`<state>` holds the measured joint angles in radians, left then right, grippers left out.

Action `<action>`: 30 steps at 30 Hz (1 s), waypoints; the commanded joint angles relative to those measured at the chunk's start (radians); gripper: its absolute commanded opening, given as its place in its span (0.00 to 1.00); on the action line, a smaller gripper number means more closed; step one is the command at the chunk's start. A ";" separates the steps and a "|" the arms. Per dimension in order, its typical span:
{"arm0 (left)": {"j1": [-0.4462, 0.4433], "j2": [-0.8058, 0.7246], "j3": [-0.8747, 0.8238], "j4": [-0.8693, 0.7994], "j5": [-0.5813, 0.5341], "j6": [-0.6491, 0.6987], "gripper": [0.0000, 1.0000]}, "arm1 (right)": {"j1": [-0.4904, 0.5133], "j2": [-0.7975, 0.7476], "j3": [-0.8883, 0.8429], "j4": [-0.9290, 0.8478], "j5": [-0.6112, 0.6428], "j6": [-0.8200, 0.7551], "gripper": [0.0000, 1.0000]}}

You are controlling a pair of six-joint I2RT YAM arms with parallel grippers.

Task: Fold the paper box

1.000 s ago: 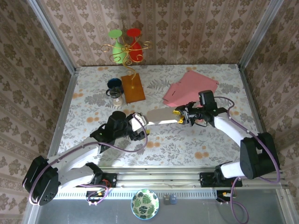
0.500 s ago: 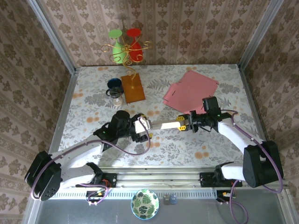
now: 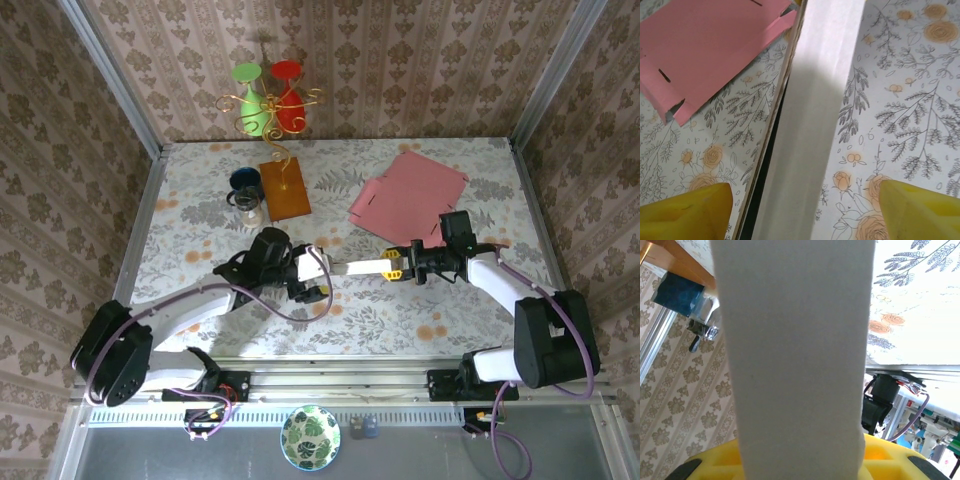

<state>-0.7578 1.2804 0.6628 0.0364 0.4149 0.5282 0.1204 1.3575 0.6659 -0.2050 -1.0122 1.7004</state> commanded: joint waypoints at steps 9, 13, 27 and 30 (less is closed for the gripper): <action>0.012 0.118 0.121 -0.012 0.066 0.051 0.61 | -0.065 0.084 -0.092 -0.068 0.018 0.005 0.37; 0.011 0.154 0.156 -0.052 0.097 0.060 0.56 | -0.083 0.102 -0.107 -0.021 0.022 0.028 0.40; 0.012 0.214 0.259 -0.197 0.176 0.078 0.36 | -0.130 0.132 0.057 -0.157 0.054 -0.109 0.54; 0.013 0.211 0.259 -0.206 0.180 0.074 0.34 | -0.134 0.118 0.076 -0.195 0.069 -0.141 0.55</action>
<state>-0.7509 1.4899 0.8921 -0.1173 0.5541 0.5888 -0.0063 1.4879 0.7177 -0.3008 -0.9691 1.6173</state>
